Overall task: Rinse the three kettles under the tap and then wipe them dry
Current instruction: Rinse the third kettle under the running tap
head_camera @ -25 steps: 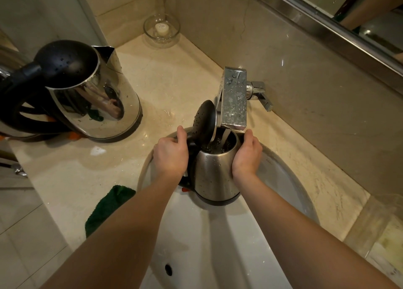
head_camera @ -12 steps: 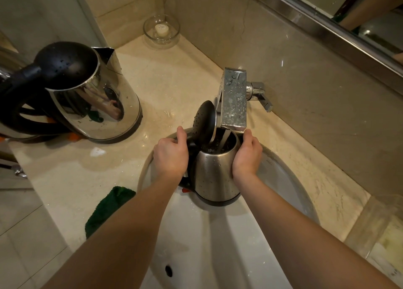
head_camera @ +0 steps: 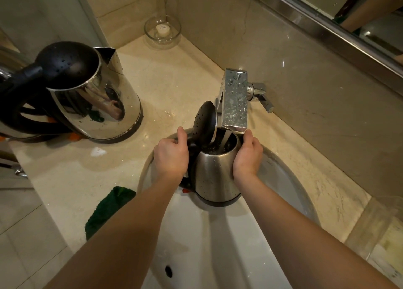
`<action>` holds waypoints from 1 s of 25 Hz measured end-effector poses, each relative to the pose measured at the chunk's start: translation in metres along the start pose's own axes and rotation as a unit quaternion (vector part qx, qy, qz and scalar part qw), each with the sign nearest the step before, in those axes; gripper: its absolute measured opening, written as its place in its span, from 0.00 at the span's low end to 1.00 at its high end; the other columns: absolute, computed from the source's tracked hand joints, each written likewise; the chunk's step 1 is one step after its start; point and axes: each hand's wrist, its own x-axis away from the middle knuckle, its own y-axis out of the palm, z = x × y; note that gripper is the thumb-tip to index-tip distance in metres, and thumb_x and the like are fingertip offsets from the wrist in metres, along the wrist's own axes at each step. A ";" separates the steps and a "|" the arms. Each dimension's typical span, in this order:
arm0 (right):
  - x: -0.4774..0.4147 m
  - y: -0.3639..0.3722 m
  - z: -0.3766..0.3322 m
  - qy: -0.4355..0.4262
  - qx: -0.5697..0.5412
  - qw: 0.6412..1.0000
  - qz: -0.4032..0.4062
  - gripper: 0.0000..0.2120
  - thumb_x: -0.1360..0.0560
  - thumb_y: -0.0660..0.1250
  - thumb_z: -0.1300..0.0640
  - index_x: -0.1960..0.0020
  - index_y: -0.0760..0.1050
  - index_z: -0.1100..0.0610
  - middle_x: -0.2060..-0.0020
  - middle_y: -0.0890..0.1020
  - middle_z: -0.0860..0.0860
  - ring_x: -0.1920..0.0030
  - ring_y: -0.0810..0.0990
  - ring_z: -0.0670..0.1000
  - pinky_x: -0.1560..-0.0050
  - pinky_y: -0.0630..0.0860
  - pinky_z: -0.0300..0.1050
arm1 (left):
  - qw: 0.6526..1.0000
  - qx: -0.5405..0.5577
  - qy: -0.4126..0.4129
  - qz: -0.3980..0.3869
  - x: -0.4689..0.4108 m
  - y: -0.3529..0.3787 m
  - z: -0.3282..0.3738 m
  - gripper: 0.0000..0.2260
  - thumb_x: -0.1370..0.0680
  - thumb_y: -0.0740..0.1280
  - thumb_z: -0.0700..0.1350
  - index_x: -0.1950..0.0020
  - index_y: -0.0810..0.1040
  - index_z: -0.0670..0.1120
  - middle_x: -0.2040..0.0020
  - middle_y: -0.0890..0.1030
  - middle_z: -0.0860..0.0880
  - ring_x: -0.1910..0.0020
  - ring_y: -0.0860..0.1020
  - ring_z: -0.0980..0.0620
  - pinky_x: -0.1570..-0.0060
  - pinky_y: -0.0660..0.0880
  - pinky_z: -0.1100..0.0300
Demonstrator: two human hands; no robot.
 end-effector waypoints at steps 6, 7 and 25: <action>0.000 -0.001 -0.001 -0.004 0.001 1.000 0.004 0.17 0.19 0.56 0.45 0.61 0.73 0.53 0.63 0.77 0.48 0.57 0.76 0.52 0.49 0.71 0.52 | 1.000 0.000 -0.005 0.001 0.000 0.000 0.000 0.26 0.19 0.55 0.59 0.72 0.69 0.47 0.74 0.71 0.48 0.75 0.69 0.51 0.68 0.72 0.55; 0.001 -0.001 -0.001 -0.004 0.000 1.000 0.003 0.17 0.19 0.56 0.45 0.62 0.73 0.52 0.63 0.77 0.47 0.58 0.75 0.51 0.50 0.71 0.51 | 1.000 -0.001 -0.006 0.002 0.000 0.000 0.000 0.26 0.18 0.55 0.59 0.72 0.69 0.47 0.74 0.71 0.48 0.75 0.69 0.51 0.68 0.72 0.55; 0.001 -0.002 -0.002 -0.005 0.000 1.000 -0.005 0.17 0.18 0.55 0.45 0.60 0.73 0.51 0.62 0.77 0.48 0.58 0.75 0.49 0.52 0.68 0.48 | 1.000 -0.006 -0.009 0.002 0.000 0.001 0.000 0.26 0.19 0.54 0.60 0.71 0.71 0.47 0.74 0.73 0.48 0.75 0.70 0.52 0.69 0.72 0.56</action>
